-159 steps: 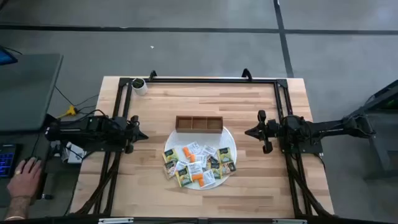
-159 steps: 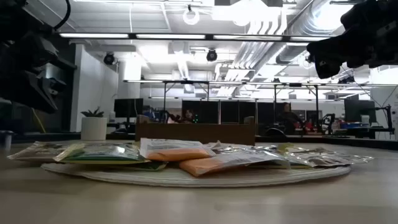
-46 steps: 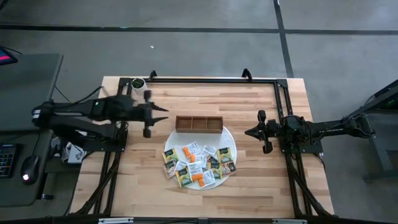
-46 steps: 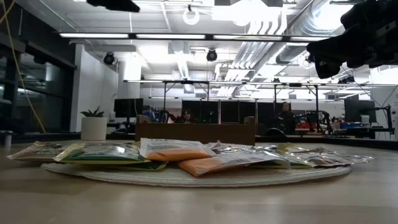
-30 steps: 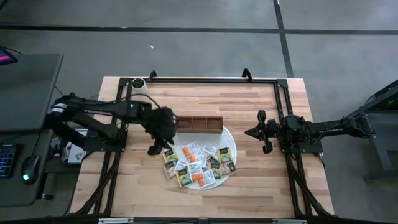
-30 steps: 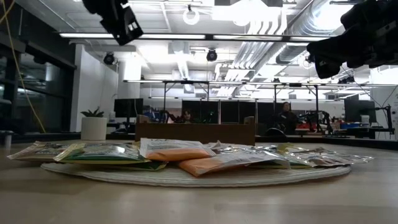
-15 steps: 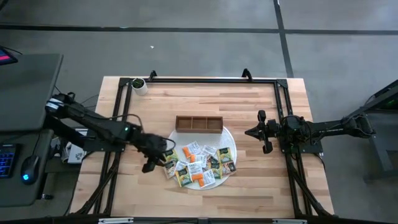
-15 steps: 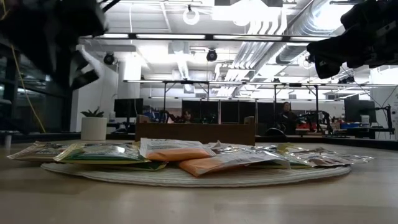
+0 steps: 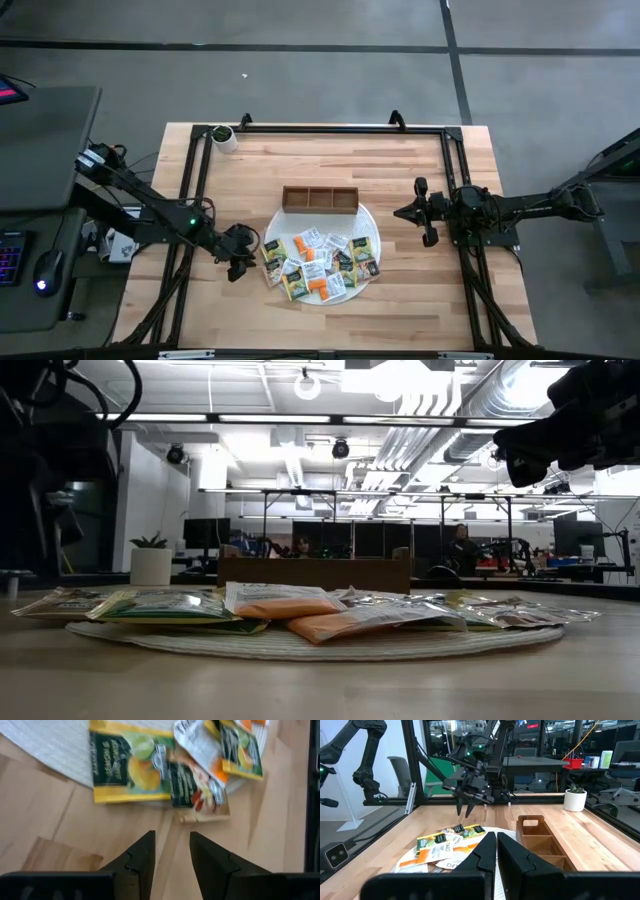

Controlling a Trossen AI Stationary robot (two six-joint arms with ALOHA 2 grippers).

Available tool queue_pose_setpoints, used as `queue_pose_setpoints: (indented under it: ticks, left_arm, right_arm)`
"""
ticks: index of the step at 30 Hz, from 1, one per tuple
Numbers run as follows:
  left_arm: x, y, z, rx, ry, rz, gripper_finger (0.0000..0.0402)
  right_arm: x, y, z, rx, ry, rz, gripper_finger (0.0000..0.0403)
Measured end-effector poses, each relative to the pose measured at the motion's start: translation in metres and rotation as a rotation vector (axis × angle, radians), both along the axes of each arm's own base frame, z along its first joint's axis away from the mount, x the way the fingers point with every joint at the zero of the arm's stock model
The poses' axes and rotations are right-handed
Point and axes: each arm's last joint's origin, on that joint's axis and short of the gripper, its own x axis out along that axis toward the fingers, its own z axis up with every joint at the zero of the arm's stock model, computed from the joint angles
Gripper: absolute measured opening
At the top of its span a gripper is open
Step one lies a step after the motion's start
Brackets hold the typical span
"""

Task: Pick & Place Tea
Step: Put the brown tea bag into the left section of the wooden organizer

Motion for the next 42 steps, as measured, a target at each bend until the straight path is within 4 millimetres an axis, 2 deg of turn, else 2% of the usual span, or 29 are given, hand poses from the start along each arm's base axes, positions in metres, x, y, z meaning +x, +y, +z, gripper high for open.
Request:
queue_pose_setpoints:
  ticks: [21,26,42]
  left_arm:
    - [0.003,0.0,0.002,-0.003,-0.037,0.047,0.012]
    - [0.002,-0.001,0.002,-0.014,-0.025,-0.01,0.012]
    - [0.011,-0.007,-0.018,-0.019,0.054,-0.018,0.012]
  right_arm:
    - [0.0,0.0,0.0,0.0,0.0,0.0,0.0012]
    - [0.0,0.0,0.0,0.0,0.0,0.0,0.0012]
    - [0.0,0.0,0.0,0.0,0.0,0.001,0.0012]
